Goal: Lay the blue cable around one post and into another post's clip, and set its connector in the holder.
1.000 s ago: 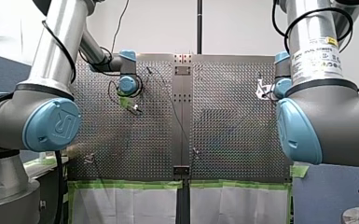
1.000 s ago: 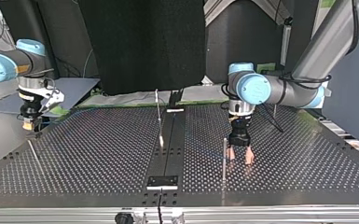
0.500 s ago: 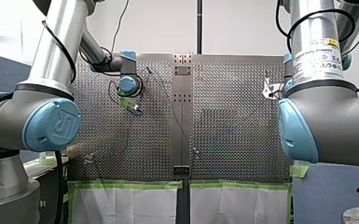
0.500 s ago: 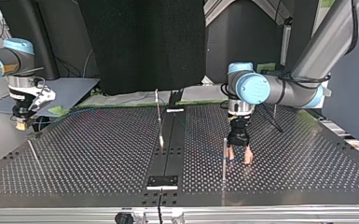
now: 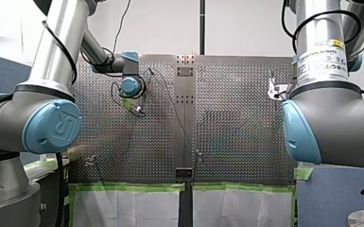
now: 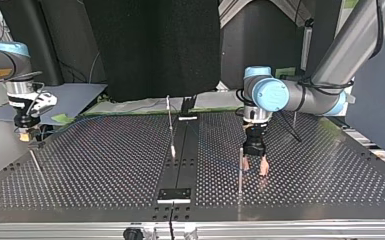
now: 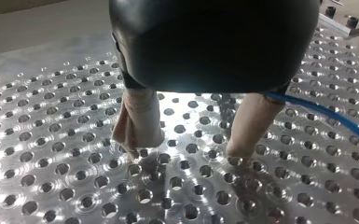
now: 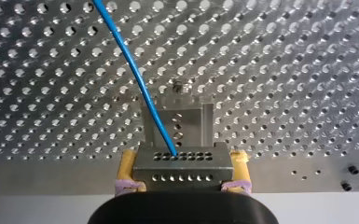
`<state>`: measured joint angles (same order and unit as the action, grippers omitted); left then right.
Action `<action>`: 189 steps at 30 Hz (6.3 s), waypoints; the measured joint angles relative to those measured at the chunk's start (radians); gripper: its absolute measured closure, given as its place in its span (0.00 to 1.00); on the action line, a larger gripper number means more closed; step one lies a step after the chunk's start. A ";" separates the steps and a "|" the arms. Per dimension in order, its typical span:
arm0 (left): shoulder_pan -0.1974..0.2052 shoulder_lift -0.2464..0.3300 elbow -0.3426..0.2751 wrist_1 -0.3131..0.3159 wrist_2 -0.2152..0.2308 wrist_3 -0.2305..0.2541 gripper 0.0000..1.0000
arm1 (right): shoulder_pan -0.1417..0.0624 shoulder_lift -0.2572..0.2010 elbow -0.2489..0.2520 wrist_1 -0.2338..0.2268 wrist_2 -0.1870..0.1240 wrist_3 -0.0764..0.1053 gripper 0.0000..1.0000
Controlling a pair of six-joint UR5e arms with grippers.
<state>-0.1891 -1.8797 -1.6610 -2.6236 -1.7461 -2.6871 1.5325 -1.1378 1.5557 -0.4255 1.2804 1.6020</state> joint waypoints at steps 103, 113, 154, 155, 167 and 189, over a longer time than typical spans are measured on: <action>0.000 0.000 0.000 -0.006 0.004 0.010 0.00 | -0.029 0.087 -0.125 0.034 -0.174 -0.037 0.98; 0.000 0.000 -0.001 -0.006 0.006 0.010 0.00 | -0.028 0.087 -0.125 0.028 -0.169 -0.034 0.71; 0.001 0.000 -0.001 -0.009 0.012 0.008 0.00 | -0.020 0.091 -0.125 0.028 -0.158 -0.043 0.02; 0.001 0.000 -0.001 -0.012 0.013 0.006 0.00 | -0.020 0.091 -0.125 0.028 -0.158 -0.043 0.02; 0.002 0.001 -0.001 -0.087 -0.038 -0.058 0.00 | -0.019 0.092 -0.125 0.029 -0.157 -0.043 0.02; -0.035 0.022 -0.001 -0.205 -0.114 0.054 0.00 | -0.019 0.093 -0.125 0.029 -0.157 -0.043 0.02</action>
<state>-0.2241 -1.8578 -1.6624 -2.8283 -1.8601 -2.6327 1.5133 -1.0452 1.4306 -0.3962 1.1230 1.5589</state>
